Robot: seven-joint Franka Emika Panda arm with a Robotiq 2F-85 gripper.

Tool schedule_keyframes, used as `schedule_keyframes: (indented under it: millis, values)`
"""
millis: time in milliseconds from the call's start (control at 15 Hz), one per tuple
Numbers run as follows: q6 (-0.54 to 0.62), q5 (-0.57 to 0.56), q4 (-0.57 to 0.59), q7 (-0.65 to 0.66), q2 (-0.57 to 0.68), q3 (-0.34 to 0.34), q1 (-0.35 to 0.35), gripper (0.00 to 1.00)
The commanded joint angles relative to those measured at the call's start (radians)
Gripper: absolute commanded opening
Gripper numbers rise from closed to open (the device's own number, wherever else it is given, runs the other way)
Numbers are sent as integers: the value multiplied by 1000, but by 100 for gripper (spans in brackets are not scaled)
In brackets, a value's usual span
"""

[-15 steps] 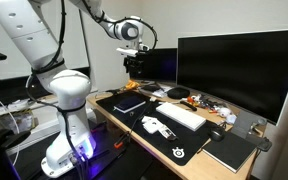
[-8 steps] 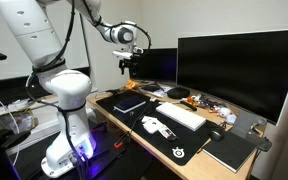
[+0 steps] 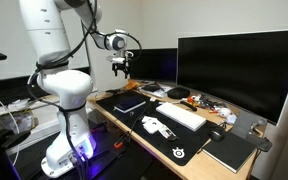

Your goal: Pick up the orange cloth and place it on top of the black book

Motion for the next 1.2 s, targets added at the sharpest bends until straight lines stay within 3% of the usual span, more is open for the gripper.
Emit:
schedule_keyframes:
  millis: [0, 733, 800, 1133]
  values:
    - [49, -50, 109, 44, 127, 27, 13, 100]
    - [109, -193, 385, 80, 421, 20, 52, 100]
    - [100, -160, 331, 32, 378, 28, 30, 100]
    - [102, -173, 377, 47, 423, 27, 42, 100]
